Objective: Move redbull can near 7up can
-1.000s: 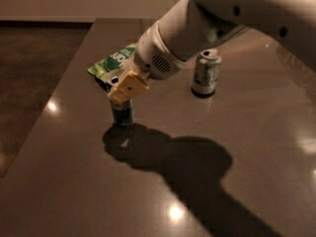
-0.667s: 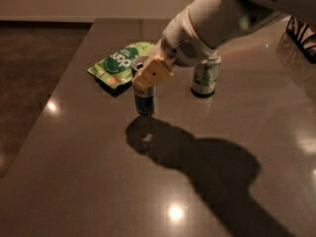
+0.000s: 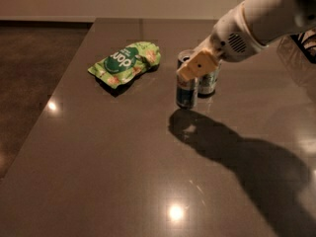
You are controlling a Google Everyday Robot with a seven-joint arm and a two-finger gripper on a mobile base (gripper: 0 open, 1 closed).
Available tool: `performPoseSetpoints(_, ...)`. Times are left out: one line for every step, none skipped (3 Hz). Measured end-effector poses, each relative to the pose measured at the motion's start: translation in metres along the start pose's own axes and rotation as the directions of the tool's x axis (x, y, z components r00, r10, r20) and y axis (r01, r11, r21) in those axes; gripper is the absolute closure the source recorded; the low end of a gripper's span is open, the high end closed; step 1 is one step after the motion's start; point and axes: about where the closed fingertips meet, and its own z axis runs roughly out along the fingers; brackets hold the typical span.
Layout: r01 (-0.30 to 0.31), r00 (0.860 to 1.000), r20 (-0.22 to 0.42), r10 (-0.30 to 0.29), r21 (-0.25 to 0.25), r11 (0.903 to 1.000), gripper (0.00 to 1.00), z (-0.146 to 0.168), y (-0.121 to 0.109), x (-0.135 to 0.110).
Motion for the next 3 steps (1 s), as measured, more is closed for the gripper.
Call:
performPoseSetpoints(-0.062,0.998,0.02,0.061,0.036,0.9974,1.0,-0.003,-0.023,0.019)
performPoseSetpoints(-0.098,0.995,0.044,0.095,0.069,0.9928,0.82,-0.002,-0.04,0.031)
performPoseSetpoints(-0.122,0.992,0.054,0.117,0.092,0.9883,0.58,0.001,-0.053,0.044)
